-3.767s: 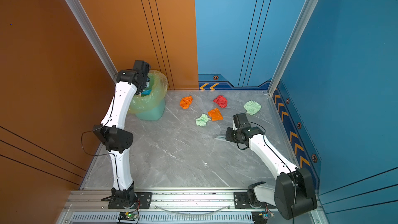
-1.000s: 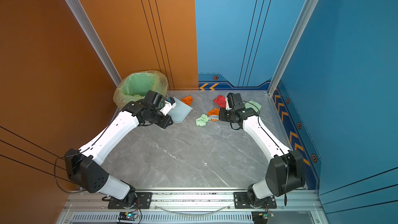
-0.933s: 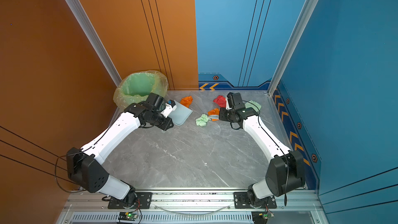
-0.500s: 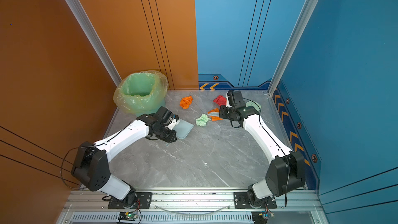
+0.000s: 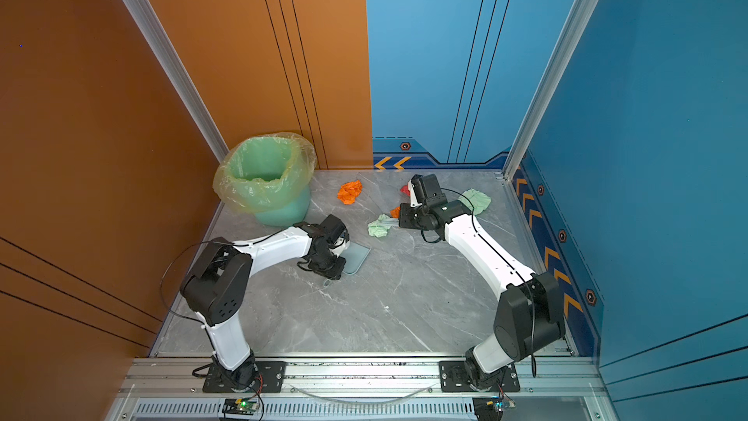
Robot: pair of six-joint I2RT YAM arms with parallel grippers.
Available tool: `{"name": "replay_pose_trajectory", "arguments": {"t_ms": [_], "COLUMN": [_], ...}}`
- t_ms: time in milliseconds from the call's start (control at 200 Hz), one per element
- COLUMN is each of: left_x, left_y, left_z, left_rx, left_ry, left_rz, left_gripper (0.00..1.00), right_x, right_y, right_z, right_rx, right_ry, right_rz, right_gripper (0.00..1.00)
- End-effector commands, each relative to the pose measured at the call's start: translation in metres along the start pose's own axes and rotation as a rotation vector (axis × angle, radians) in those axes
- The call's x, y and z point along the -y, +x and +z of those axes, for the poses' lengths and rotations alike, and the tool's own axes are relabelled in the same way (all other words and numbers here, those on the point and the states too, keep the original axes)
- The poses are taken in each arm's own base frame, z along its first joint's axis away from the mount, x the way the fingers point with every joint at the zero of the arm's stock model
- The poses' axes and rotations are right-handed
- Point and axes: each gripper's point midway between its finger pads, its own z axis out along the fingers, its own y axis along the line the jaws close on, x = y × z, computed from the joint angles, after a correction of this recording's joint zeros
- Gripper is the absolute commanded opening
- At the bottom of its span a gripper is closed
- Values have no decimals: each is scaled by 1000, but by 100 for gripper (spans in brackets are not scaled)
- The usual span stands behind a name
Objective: Sweep away the paper scraps from the table
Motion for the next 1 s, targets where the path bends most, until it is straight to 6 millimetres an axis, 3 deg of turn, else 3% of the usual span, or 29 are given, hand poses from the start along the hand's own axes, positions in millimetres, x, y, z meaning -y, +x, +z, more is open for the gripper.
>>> {"name": "replay_pose_trajectory", "arguments": {"t_ms": [0,205,300,596,996], "left_x": [-7,-11,-14,-13,-15], "left_y": [6,11,11,10,13], "left_z": [17,23,21,14,11], "left_rx": [-40,-53,-47,-27,-22], "left_ry": [-70,-113,-127,-129,-142], "left_rz": [-8,-1,-3,0,-6], "left_gripper": [0,2,8,9,16], "right_x": [-9,-27,-32,-49,-51], "right_y": [4,20,30,44,62], "right_z": [8,21,29,42,58], "right_rx": [-14,-65,-100,-145,-209], "right_ry": [-32,-47,-43,-25,22], "right_rz": [-19,-104,-140,-244,-325], "right_gripper": [0,0,0,0,0]}}
